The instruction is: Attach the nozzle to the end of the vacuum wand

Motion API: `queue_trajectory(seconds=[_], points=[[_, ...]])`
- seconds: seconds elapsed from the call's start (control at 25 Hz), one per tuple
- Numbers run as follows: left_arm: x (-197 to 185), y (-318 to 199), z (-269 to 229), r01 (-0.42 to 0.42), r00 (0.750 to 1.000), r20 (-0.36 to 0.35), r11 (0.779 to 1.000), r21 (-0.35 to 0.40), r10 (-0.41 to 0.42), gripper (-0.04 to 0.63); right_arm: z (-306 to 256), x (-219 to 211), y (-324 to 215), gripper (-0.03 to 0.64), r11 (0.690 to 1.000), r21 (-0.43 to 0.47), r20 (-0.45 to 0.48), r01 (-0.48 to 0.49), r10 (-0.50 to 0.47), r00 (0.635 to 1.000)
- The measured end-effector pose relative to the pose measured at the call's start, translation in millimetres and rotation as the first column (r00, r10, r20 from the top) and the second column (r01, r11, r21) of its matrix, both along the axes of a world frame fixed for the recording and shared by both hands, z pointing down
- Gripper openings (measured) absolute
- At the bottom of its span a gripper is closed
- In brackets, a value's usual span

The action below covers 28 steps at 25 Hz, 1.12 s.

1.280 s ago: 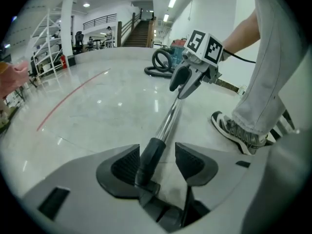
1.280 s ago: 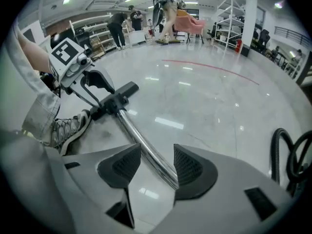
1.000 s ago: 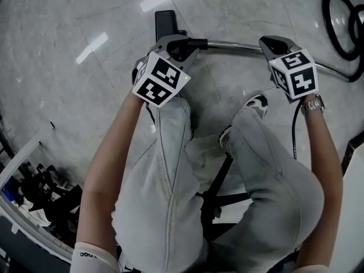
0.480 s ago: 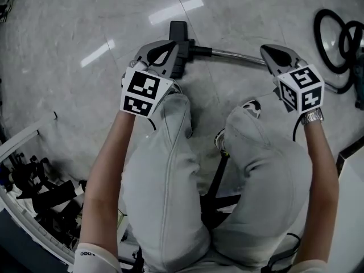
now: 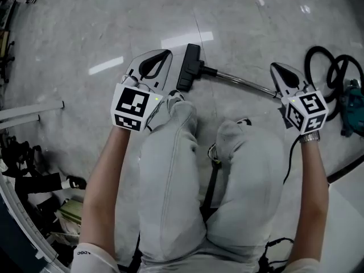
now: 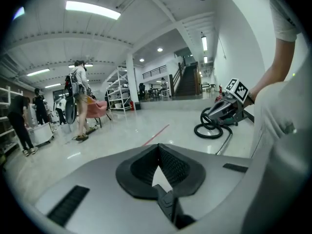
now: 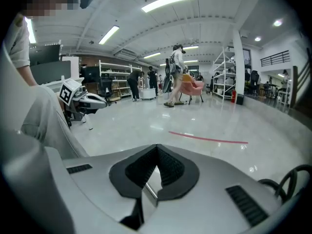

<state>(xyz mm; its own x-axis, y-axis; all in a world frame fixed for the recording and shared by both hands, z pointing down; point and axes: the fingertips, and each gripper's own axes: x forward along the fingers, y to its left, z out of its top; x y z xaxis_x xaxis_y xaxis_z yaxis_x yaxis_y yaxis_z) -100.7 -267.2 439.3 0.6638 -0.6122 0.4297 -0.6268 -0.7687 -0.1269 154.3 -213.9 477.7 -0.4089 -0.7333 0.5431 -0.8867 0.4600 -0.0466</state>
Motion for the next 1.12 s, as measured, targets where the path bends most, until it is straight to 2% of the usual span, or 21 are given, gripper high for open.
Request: queue_trajectory(seconds=[0.12, 0.32, 0.56, 0.8, 0.88, 1.0, 1.12], points=[[-12.1, 10.9, -45.0, 0.048, 0.998, -0.037, 0.997, 0.056, -0.046, 0.009, -42.0, -9.3, 5.4, 0.005, 0.998, 0.068, 0.005, 0.015, -0.015, 1.000], [-20.8, 32.5, -104.4, 0.088, 0.994, -0.080, 0.987, 0.131, -0.078, 0.011, -106.8, -27.4, 15.0, 0.005, 0.982, 0.180, -0.002, 0.049, -0.049, 0.999], [-7.7, 68.1, -170.3, 0.095, 0.982, -0.179, 0.980, 0.173, -0.064, 0.009, -175.5, -48.0, 40.9, 0.005, 0.957, 0.289, 0.063, 0.037, -0.058, 0.996], [4.1, 112.3, -201.7, 0.052, 0.984, -0.178, 0.976, 0.211, -0.014, 0.011, -197.0, -73.1, 75.0, 0.005, 0.949, 0.315, 0.132, 0.034, -0.080, 0.988], [3.3, 122.5, -207.7, 0.066, 0.978, -0.207, 0.977, 0.204, -0.022, 0.011, -196.9, -77.6, 82.7, 0.005, 0.950, 0.311, 0.142, 0.026, -0.073, 0.987], [0.2, 134.9, -215.1, 0.097, 0.957, -0.286, 0.980, 0.176, -0.043, 0.009, -204.2, -79.9, 90.6, 0.005, 0.949, 0.316, 0.185, -0.011, -0.051, 0.981], [-1.4, 142.0, -211.1, 0.120, 0.954, -0.292, 0.977, 0.178, -0.064, 0.011, -207.2, -84.8, 95.8, 0.005, 0.944, 0.331, 0.175, -0.014, -0.047, 0.983]])
